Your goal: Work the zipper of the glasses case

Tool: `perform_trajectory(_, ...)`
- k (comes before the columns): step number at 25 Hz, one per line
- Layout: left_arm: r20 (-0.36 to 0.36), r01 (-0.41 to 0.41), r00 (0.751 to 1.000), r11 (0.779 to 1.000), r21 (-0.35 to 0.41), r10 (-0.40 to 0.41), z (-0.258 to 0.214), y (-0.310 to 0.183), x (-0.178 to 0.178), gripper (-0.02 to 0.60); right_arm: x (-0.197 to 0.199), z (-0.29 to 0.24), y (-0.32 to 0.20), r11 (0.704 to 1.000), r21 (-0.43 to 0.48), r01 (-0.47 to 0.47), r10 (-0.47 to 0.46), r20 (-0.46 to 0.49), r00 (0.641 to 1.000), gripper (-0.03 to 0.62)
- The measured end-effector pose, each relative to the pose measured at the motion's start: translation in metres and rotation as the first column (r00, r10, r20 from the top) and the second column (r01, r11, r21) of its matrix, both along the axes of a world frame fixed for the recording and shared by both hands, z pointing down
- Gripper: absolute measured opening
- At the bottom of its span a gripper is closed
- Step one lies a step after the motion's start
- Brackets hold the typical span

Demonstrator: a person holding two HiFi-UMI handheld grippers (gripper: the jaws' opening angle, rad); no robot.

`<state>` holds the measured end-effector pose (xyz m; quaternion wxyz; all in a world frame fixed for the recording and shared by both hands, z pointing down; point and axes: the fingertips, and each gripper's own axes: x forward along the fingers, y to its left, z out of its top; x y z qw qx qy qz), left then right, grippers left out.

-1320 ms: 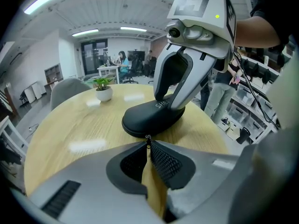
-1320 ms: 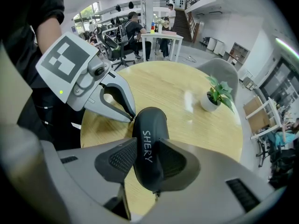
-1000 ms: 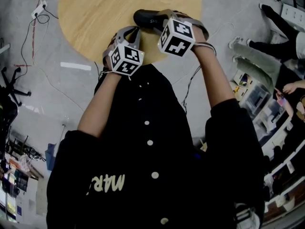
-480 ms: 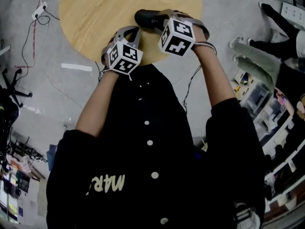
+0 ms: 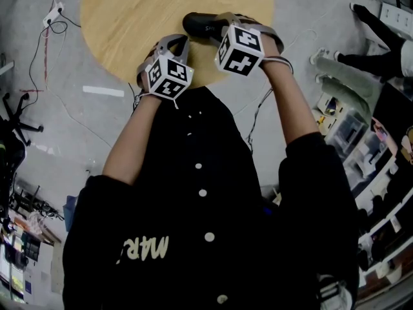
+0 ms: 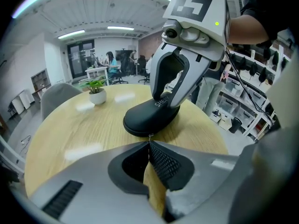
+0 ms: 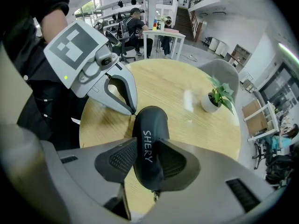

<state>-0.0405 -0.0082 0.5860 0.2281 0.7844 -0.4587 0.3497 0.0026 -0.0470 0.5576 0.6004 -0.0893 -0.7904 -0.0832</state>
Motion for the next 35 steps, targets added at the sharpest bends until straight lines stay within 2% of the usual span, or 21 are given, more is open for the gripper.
perform_trajectory(5, -0.012, -0.005, 1.000, 1.000, -0.013, 0.005, -0.001, -0.001, -0.010, 0.005, -0.001, 0.001, 0.001, 1.000, -0.001, 0.003, -0.003, -0.006, 1.000, 0.149)
perform_trajectory(11, 0.004, -0.052, 0.999, 0.998, -0.022, 0.052, -0.002, -0.003, -0.019, 0.005, -0.001, 0.002, 0.002, 1.000, 0.004, 0.004, -0.004, -0.009, 1.000, 0.149)
perform_trajectory(19, 0.056, -0.168, 0.984, 0.985, -0.032, 0.170, -0.002, -0.015, -0.033, 0.005, -0.001, 0.003, 0.002, 1.000, 0.004, 0.000, 0.000, -0.012, 1.000, 0.149)
perform_trajectory(28, 0.103, -0.305, 0.946, 0.951, -0.043, 0.308, -0.002, -0.035, -0.040, 0.006, -0.002, 0.002, 0.000, 1.000, 0.004, -0.002, 0.002, -0.007, 1.000, 0.149)
perform_trajectory(35, 0.125, -0.419, 0.898, 0.907, -0.049, 0.422, -0.002, -0.050, -0.040, 0.006, -0.004, 0.001, 0.000, 1.000, -0.001, -0.002, 0.002, -0.010, 1.000, 0.150)
